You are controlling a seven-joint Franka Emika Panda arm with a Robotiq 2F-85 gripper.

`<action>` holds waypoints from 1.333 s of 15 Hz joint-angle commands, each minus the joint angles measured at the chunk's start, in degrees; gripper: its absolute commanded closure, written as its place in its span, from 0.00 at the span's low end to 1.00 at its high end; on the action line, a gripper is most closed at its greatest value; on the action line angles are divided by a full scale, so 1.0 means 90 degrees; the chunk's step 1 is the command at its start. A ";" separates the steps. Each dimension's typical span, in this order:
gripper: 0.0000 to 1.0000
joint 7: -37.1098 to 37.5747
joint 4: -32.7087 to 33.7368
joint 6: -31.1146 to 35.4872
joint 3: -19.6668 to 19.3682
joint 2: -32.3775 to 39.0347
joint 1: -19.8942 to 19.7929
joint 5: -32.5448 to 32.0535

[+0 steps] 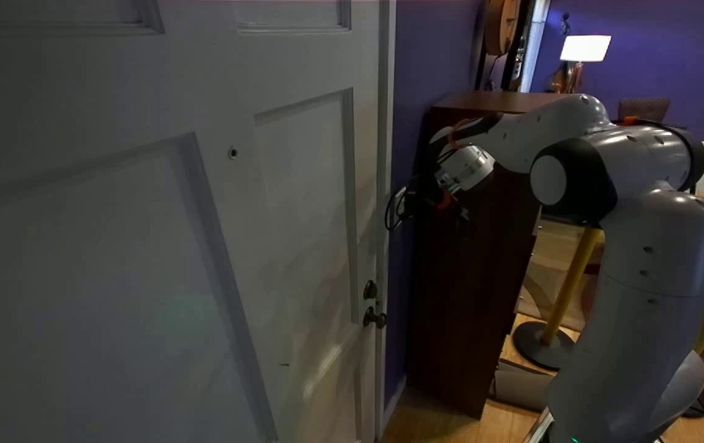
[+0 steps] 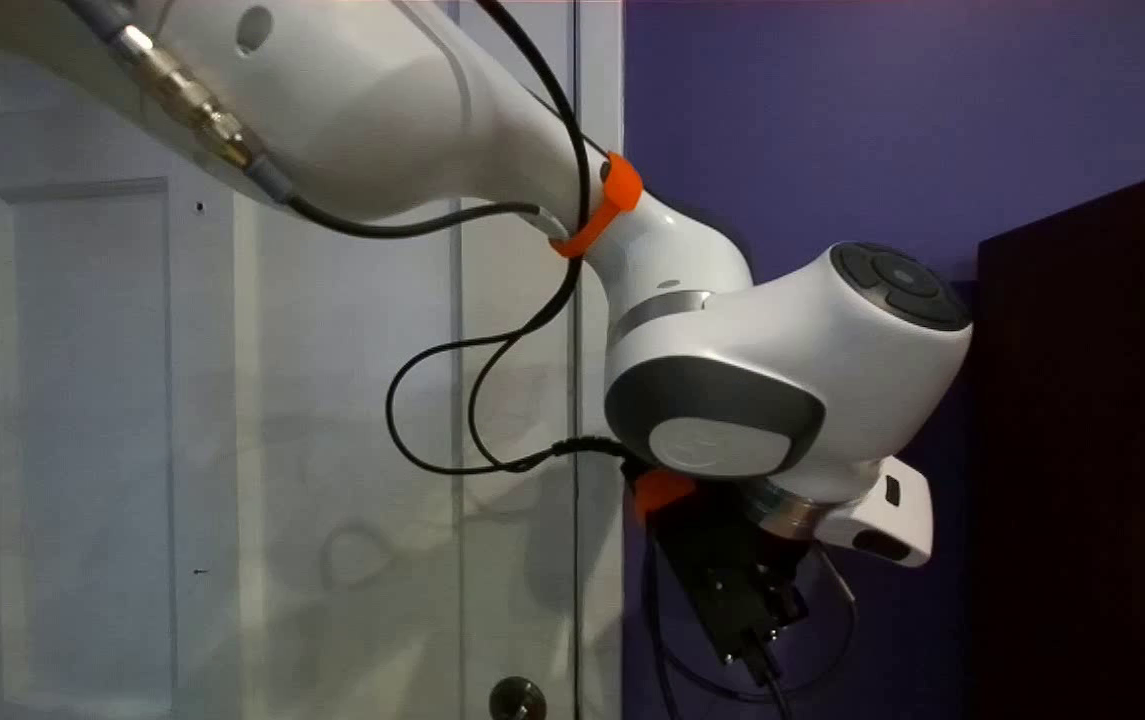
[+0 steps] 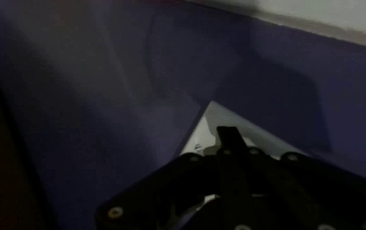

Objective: Turn off the light switch

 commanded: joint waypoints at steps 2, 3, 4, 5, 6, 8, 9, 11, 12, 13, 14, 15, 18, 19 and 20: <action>1.00 0.0027 -0.0112 -0.0149 0.0138 -0.0187 0.0069 0.0209; 1.00 0.0036 -0.0121 -0.0114 0.0135 -0.0185 0.0074 0.0186; 1.00 0.0047 -0.0134 -0.0040 0.0124 -0.0197 0.0085 0.0126; 1.00 0.0063 -0.0150 0.0023 0.0106 -0.0216 0.0088 0.0066; 1.00 0.0107 -0.0162 0.0063 0.0087 -0.0242 0.0092 -0.0009; 1.00 0.0272 -0.0241 0.0171 0.0042 -0.0341 0.0114 -0.0247; 1.00 0.0365 -0.0311 0.0277 0.0022 -0.0423 0.0135 -0.0382; 1.00 0.0616 -0.0404 0.0483 -0.0014 -0.0544 0.0171 -0.0725; 1.00 0.0765 -0.0437 0.0515 -0.0033 -0.0610 0.0167 -0.0957; 1.00 0.0931 -0.0453 0.0557 -0.0042 -0.0654 0.0160 -0.1175; 1.00 0.1083 -0.0480 0.0577 -0.0056 -0.0710 0.0148 -0.1392; 1.00 0.1232 -0.0517 0.0606 -0.0071 -0.0765 0.0140 -0.1599; 1.00 0.1542 -0.0659 0.0626 -0.0110 -0.0959 0.0121 -0.2069; 1.00 0.1612 -0.0704 0.0663 -0.0128 -0.1031 0.0114 -0.2211; 0.74 0.1668 -0.0759 0.0693 -0.0143 -0.1112 0.0107 -0.2320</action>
